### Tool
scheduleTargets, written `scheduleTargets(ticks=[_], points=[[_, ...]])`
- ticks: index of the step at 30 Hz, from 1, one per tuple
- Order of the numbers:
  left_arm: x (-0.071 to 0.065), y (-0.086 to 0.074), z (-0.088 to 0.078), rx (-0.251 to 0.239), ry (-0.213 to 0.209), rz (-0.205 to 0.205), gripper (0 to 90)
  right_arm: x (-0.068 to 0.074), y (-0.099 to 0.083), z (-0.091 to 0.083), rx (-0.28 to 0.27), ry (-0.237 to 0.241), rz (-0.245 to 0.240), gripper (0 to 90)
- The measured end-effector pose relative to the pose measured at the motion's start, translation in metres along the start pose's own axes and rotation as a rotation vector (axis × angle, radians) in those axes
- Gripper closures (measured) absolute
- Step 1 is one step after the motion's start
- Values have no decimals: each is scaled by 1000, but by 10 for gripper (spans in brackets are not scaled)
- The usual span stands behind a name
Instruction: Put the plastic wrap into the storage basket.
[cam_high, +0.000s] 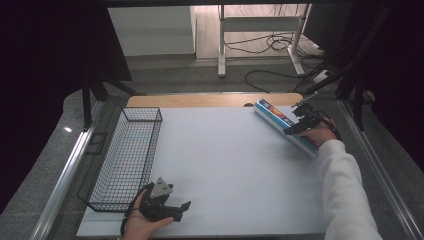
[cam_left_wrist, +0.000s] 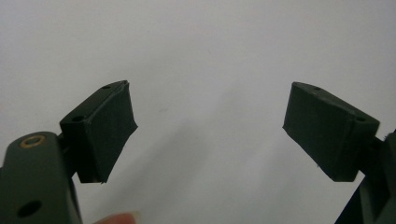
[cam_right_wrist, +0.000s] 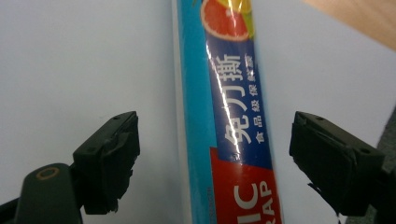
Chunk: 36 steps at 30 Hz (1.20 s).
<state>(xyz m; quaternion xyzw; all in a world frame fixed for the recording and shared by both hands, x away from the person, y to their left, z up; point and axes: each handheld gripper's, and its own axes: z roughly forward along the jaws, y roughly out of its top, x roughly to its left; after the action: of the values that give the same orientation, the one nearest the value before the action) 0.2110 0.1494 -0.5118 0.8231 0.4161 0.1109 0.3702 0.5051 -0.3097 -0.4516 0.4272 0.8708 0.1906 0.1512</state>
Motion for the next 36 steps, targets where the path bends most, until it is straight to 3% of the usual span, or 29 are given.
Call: scheduleTargets(ticks=[8, 17, 18, 26, 36], points=[[0, 0, 0, 3, 2, 4, 161, -5, 3, 19, 60, 1, 6, 163], [3, -1, -1, 2, 4, -3, 161, -10, 0, 43, 130, 13, 26, 251], [3, -1, -1, 2, 5, -3, 161, -7, 1, 43, 132, 28, 6, 305], [3, -1, -2, 2, 4, -3, 161, -6, 1, 43, 134, 13, -24, 317], [3, -1, -2, 0, 1, -7, 161, -4, 2, 36, 118, 42, 8, 321]])
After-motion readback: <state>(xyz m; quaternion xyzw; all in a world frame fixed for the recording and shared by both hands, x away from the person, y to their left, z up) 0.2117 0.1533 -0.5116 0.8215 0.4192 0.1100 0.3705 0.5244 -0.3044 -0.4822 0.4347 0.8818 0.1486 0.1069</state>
